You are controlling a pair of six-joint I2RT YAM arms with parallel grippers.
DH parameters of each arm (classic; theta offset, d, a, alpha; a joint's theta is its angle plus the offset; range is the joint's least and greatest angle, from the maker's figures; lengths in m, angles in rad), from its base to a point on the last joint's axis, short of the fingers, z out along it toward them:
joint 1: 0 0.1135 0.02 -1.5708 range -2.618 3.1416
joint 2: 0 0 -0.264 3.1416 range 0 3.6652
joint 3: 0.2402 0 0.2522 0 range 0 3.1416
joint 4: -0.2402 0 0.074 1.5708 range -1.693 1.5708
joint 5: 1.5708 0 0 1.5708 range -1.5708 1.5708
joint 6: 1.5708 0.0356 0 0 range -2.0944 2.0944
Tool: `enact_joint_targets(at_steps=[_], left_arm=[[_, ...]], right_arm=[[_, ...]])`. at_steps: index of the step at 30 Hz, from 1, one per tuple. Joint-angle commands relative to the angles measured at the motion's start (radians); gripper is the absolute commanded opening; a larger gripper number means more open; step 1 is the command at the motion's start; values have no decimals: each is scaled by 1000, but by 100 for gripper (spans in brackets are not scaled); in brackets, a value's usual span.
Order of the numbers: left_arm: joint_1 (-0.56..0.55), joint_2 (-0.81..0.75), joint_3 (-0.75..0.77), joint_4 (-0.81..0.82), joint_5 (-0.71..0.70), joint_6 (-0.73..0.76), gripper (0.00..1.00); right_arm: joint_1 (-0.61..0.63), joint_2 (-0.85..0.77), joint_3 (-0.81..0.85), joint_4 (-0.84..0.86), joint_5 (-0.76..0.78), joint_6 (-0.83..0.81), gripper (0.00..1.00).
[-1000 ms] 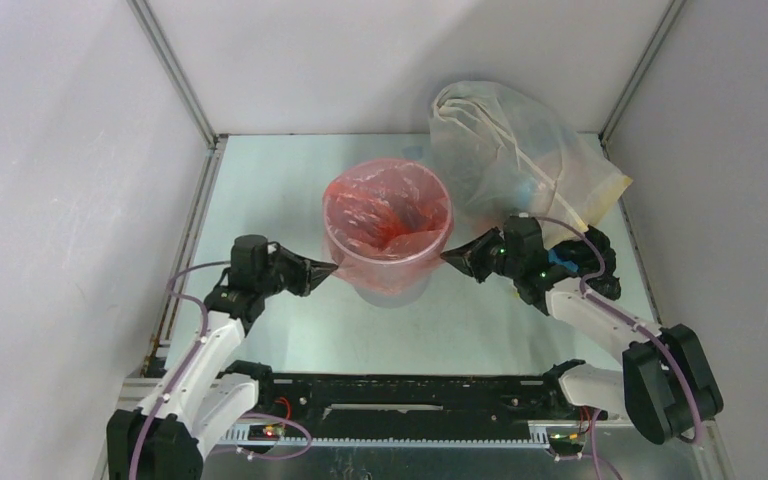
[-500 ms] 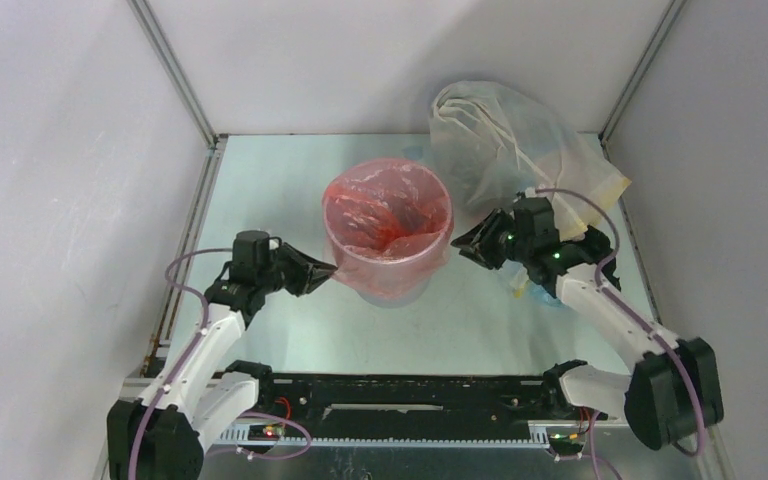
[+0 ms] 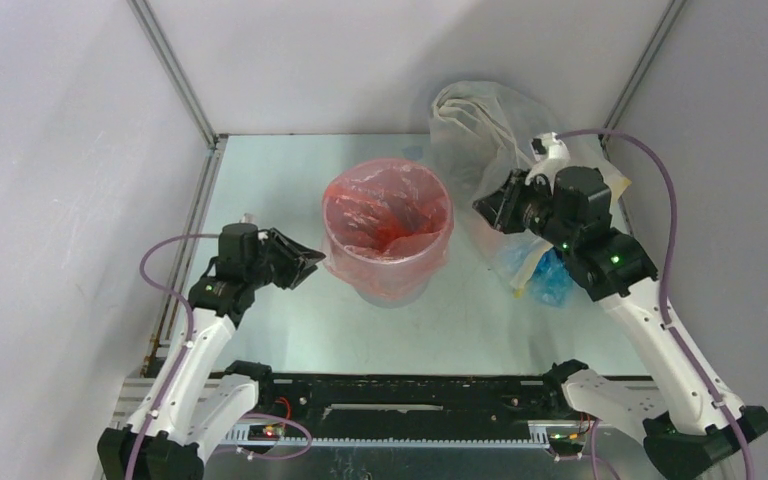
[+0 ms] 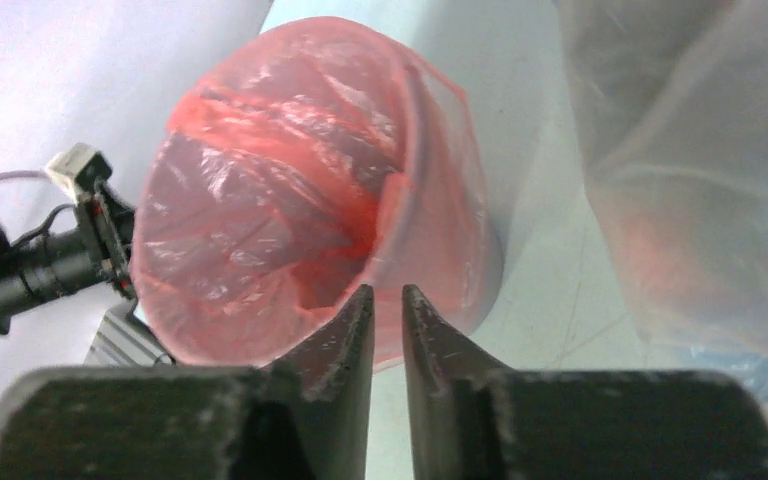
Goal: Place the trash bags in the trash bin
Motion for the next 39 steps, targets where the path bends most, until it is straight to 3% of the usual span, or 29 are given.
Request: enact_joint_targets(at_steps=[1,4,12,19,28,39], left_arm=[[7,21,68,-47,-40,93,46],[8,65,108,-47,-38,134,49],[15,167,177,-29,24,227,51],[14,209,181,-15,60,287,41],[15,258,179,1,74,322,32],[14,292,174,74,110,328,25]], right_arm=[[82,91,150,-44,-29,-267,12],[178,197,245,-85,-35,-361,0],[285,369,374,-130,-16,-484,0],[318,544,500,-247,-42,-546,0],[396,713,605,-340,62,-610,0],[444,872,612,-384,137,-576,0]])
